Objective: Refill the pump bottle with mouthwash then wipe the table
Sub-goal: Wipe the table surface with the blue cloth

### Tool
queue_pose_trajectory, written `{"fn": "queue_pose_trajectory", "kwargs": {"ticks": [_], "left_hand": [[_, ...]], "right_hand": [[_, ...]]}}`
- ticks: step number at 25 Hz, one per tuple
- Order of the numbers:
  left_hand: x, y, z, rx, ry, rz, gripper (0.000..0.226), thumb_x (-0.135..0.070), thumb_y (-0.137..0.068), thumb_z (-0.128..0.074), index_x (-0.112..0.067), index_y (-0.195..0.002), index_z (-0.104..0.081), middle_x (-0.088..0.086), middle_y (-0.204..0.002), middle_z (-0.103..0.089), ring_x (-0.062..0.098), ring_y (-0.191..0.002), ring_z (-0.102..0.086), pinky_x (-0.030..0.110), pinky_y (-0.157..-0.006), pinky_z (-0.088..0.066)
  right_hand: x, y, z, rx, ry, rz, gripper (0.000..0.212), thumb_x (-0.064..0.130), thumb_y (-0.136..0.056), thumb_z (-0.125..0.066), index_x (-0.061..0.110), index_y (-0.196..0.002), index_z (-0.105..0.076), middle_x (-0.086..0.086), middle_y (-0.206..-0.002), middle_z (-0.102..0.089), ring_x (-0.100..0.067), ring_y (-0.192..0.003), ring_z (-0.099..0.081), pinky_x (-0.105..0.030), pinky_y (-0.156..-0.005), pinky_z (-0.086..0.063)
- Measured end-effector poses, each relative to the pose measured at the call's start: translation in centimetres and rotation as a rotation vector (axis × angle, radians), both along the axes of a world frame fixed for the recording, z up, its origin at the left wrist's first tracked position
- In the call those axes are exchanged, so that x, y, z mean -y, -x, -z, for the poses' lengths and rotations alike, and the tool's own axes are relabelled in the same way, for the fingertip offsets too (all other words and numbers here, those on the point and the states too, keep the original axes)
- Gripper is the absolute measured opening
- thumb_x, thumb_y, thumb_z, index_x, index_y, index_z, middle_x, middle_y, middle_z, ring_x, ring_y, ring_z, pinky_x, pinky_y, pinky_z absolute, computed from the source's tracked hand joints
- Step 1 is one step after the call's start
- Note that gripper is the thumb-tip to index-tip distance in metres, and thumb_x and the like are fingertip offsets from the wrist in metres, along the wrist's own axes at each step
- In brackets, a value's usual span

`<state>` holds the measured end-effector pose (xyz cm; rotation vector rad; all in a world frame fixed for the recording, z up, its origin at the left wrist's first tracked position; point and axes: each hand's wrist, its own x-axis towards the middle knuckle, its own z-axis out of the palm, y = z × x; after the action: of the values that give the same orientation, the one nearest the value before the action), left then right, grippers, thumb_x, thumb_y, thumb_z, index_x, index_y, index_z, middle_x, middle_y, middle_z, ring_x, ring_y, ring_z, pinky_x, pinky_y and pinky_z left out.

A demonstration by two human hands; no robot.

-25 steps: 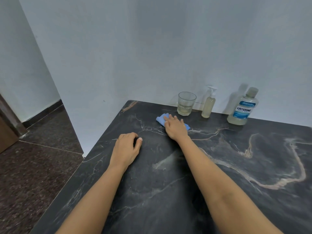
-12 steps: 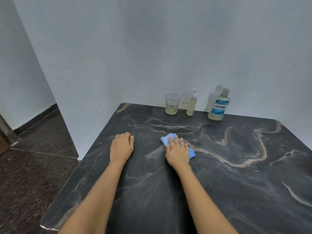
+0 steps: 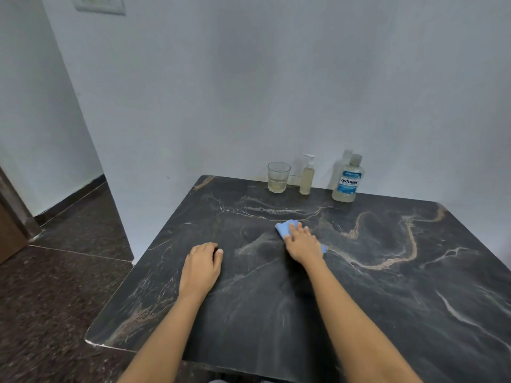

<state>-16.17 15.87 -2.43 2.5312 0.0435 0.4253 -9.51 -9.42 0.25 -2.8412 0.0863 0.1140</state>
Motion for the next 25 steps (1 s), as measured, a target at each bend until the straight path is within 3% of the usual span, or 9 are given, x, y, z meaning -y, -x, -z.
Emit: {"fn": "queue_pose_trajectory", "kwargs": {"ticks": [4,9,13,17,21,25], "left_hand": [[0.5,1.3,-0.1,-0.025,-0.038,-0.007,0.035,-0.03,-0.1,-0.044,-0.009,-0.122,-0.061,0.006,-0.122,-0.064,0.025,-0.119,-0.053,0.038,-0.099,-0.042],[2.4,3.4,-0.4,-0.041,-0.035,-0.056,0.037,-0.029,-0.101,-0.043,-0.005,-0.124,-0.059,0.01,-0.127,-0.061,0.027,-0.123,-0.05,0.038,-0.102,-0.038],[3.3,6.0,0.0,-0.057,-0.033,-0.041,0.038,-0.03,-0.101,-0.043,-0.007,-0.128,-0.055,0.01,-0.135,-0.056,0.025,-0.129,-0.045,0.037,-0.107,-0.034],[3.0,7.9,0.3,-0.073,-0.014,-0.004,0.044,-0.031,-0.102,-0.041,-0.008,-0.138,-0.049,0.008,-0.147,-0.047,0.022,-0.14,-0.036,0.037,-0.115,-0.027],[3.1,8.1,0.3,-0.07,-0.05,-0.013,0.043,-0.032,-0.101,-0.042,-0.009,-0.137,-0.05,0.008,-0.145,-0.049,0.023,-0.138,-0.038,0.037,-0.114,-0.028],[3.2,7.9,0.1,-0.059,-0.057,-0.03,0.04,-0.031,-0.1,-0.042,-0.009,-0.132,-0.053,0.008,-0.139,-0.053,0.025,-0.132,-0.044,0.039,-0.11,-0.032]], "right_hand": [[1.0,6.3,1.6,0.021,-0.055,0.11,0.053,0.025,-0.099,-0.027,0.021,-0.151,-0.018,-0.003,-0.161,-0.008,-0.023,-0.148,-0.005,-0.041,-0.119,-0.007],[-5.2,9.9,2.4,0.068,-0.014,-0.08,0.055,0.028,-0.099,-0.027,0.022,-0.152,-0.013,0.0,-0.161,-0.004,-0.021,-0.148,-0.001,-0.038,-0.119,-0.002],[-2.7,7.2,0.2,-0.046,0.028,-0.189,0.054,0.032,-0.1,-0.025,0.021,-0.152,-0.014,-0.003,-0.161,-0.005,-0.021,-0.148,-0.007,-0.04,-0.117,-0.012],[3.7,7.9,-1.0,-0.025,0.023,-0.016,0.054,0.031,-0.099,-0.027,0.016,-0.151,-0.018,-0.002,-0.161,-0.011,-0.021,-0.146,-0.016,-0.04,-0.112,-0.023],[6.0,13.7,0.8,0.0,-0.055,0.102,0.054,0.024,-0.099,-0.027,0.018,-0.151,-0.018,-0.001,-0.161,-0.008,-0.019,-0.148,-0.008,-0.038,-0.115,-0.015],[0.2,17.9,2.0,0.054,-0.004,-0.023,0.054,0.024,-0.099,-0.027,0.022,-0.152,-0.015,0.0,-0.161,-0.005,-0.019,-0.148,-0.005,-0.036,-0.117,-0.01]]}}
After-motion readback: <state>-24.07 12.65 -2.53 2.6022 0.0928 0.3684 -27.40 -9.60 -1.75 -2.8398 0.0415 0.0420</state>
